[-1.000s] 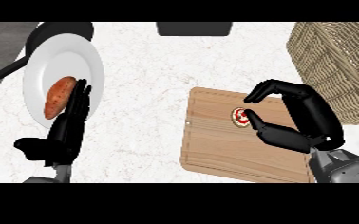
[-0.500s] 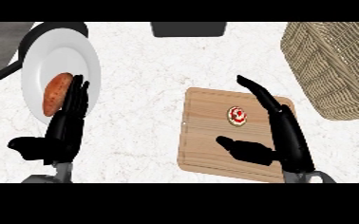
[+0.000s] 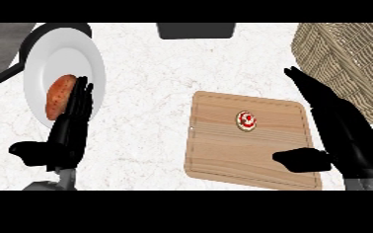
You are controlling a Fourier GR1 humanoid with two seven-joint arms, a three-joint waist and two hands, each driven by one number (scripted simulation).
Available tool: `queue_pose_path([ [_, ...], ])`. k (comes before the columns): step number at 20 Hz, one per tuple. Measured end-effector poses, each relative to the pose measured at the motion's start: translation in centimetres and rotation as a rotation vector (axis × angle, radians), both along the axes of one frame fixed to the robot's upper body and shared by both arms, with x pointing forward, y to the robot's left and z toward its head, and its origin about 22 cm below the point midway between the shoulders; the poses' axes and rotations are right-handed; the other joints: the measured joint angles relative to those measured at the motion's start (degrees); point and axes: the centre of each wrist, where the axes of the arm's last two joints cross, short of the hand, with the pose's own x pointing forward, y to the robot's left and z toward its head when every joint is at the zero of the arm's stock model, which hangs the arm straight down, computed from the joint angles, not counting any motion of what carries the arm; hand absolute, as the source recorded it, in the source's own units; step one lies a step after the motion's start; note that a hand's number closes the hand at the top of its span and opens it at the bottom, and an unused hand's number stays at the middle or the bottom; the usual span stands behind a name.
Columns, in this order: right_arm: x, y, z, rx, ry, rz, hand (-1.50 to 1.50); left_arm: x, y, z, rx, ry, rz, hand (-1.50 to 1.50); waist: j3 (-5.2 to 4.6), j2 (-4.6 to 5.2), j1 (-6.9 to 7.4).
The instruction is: Pick the cupcake from the cutting board and place it in the basket
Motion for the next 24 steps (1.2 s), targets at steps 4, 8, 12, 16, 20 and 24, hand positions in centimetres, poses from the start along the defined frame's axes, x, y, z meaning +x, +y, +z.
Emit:
queue_pose_path([
  [4, -0.6, 1.0, 3.7, -0.033, 0.117, 0.042, -1.5, 0.1, 0.1, 0.4, 0.0, -0.009, -0.009, 0.0, 0.13, 0.32, 0.94],
  [8, -0.9, 1.9, 5.8, 0.007, 0.156, 0.102, -1.5, 0.3, -0.4, 0.8, 0.002, -0.02, -0.014, 0.0, 0.24, 0.53, 1.32],
  [12, 0.1, 2.5, 6.1, -0.025, 0.186, 0.107, -1.5, 0.4, 0.0, 0.5, 0.0, -0.018, -0.024, 0.0, 0.29, 0.67, 1.58],
  [16, 0.9, 3.1, 4.8, -0.085, 0.232, 0.081, -1.5, 0.6, -0.3, 0.9, -0.005, -0.023, -0.026, 0.0, 0.34, 0.74, 1.65],
  [20, 1.5, 3.5, 3.7, -0.109, 0.256, 0.061, -1.5, 0.5, -0.6, 1.3, -0.006, -0.017, -0.027, 0.0, 0.38, 0.75, 1.64],
  [24, 1.7, 3.3, 2.8, -0.105, 0.273, 0.048, -1.5, 0.0, -0.9, 1.0, -0.006, -0.02, -0.021, 0.0, 0.42, 0.77, 1.55],
])
